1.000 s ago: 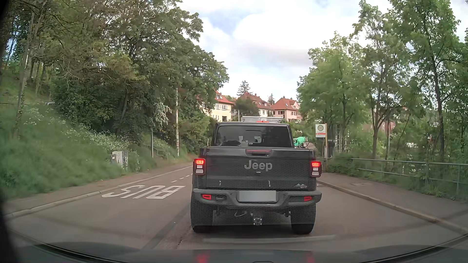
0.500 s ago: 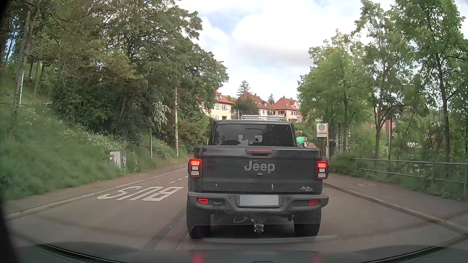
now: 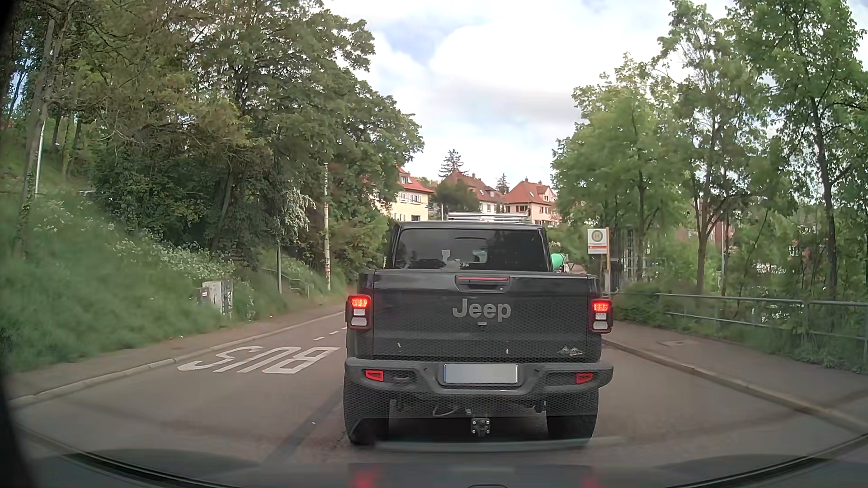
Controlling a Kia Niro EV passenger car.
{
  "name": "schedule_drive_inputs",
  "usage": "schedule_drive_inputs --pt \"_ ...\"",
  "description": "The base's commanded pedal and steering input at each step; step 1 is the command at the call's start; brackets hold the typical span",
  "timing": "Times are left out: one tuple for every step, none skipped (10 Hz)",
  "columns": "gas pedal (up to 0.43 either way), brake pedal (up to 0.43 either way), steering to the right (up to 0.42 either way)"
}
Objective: Follow the waypoints while adhering to traffic rules and regulations
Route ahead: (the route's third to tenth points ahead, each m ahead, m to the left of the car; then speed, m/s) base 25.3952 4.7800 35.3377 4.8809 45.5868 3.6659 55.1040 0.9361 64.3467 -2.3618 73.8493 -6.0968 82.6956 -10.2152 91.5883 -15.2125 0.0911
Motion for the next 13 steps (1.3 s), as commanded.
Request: schedule_drive_inputs --pt "0.0 0.287 0.004" --pt "0.0 0.348 0.004" --pt "0.0 0.402 0.004" --pt "0.0 0.421 0.004" --pt "0.0 0.415 0.004" --pt "0.0 0.396 0.004" --pt "0.0 0.354 0.004" --pt "0.0 0.299 0.004" --pt "0.0 0.134 0.004" --pt "0.0 0.0 0.004" --pt "0.0 0.0 0.004" --pt "0.0 0.0 0.004" --pt "0.0 0.0 0.004"
